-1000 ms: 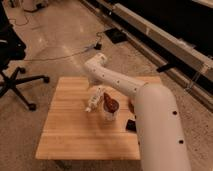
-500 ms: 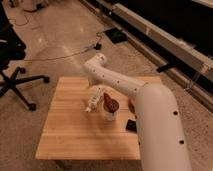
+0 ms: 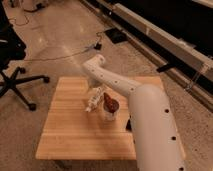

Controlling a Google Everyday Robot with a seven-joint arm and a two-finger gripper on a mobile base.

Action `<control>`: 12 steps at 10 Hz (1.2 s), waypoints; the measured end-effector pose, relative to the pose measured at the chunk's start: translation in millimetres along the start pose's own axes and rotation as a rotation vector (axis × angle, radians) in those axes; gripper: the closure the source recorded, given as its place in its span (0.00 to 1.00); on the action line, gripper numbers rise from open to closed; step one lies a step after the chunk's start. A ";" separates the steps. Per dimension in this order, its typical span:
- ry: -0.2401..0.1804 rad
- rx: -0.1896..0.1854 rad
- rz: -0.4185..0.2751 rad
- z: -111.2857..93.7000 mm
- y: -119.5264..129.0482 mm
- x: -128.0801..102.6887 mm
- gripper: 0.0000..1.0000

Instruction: Place the bottle in the ceramic bowl

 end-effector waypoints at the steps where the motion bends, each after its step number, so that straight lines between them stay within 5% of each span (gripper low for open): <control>1: -0.014 -0.001 -0.007 2.7 -1.4 -2.7 0.20; 6: -0.082 -0.023 -0.058 15.8 -6.4 -14.5 0.23; 12: -0.105 -0.039 -0.095 21.8 -10.1 -20.5 0.85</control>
